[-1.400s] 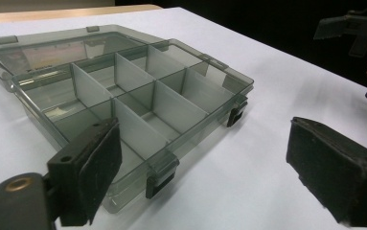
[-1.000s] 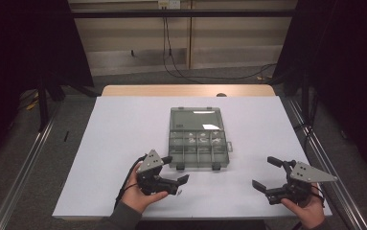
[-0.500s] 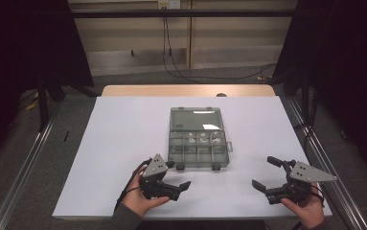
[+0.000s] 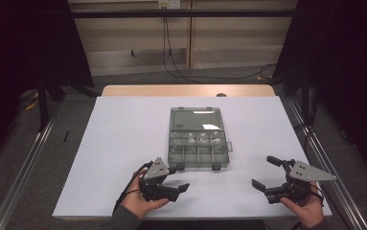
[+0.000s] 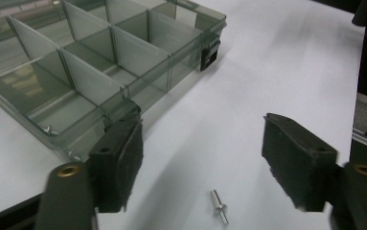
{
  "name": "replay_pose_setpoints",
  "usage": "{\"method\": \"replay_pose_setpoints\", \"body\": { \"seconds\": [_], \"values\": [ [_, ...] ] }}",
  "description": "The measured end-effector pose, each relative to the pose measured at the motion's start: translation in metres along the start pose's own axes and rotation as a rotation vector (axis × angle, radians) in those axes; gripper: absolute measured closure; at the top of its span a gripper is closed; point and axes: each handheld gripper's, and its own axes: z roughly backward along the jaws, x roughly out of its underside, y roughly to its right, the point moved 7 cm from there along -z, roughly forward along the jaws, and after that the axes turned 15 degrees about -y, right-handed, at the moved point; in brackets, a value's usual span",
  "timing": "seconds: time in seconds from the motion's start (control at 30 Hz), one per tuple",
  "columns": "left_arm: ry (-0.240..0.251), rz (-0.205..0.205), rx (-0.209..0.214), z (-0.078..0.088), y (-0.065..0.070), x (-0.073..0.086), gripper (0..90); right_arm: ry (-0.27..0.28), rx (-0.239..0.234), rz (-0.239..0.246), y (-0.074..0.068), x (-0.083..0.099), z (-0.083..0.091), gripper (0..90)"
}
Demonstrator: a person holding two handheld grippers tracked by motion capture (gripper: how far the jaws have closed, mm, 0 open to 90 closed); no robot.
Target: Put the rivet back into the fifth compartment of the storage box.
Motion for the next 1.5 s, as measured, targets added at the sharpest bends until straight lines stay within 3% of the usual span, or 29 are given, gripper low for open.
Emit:
{"method": "replay_pose_setpoints", "body": {
  "seconds": [0.23, 0.3, 0.43, 0.53, 0.87, 1.07, 1.2, 1.5],
  "values": [
    [-0.063, 0.0, -0.004, 0.0, 0.004, 0.009, 43.8, 0.006, -0.003, 0.005, 0.0, -0.003, -0.003, 1.3],
    [-0.058, -0.003, -0.001, -0.001, 0.004, 0.009, 49.4, 0.004, -0.002, 0.005, 0.0, -0.003, -0.004, 1.3],
    [-0.108, -0.01, 0.019, -0.002, 0.006, 0.016, 58.8, 0.009, 0.001, 0.005, 0.001, -0.005, -0.005, 1.3],
    [-0.117, -0.012, 0.03, -0.004, 0.008, 0.018, 63.5, 0.006, -0.006, 0.007, 0.001, -0.005, -0.006, 1.3],
    [-0.177, -0.03, 0.019, -0.01, 0.009, 0.023, 73.0, 0.011, 0.001, 0.006, 0.001, -0.006, -0.007, 1.3],
    [-0.188, -0.027, 0.019, -0.013, 0.009, 0.025, 76.9, 0.008, 0.0, 0.009, 0.0, -0.006, -0.006, 1.3],
    [-0.178, 0.008, 0.017, -0.014, 0.007, 0.024, 82.5, 0.007, 0.0, 0.009, 0.001, -0.005, -0.006, 1.3],
    [-0.196, 0.003, 0.007, -0.014, 0.007, 0.023, 83.0, 0.002, -0.006, 0.006, 0.0, -0.005, -0.006, 1.3]
  ]
}}
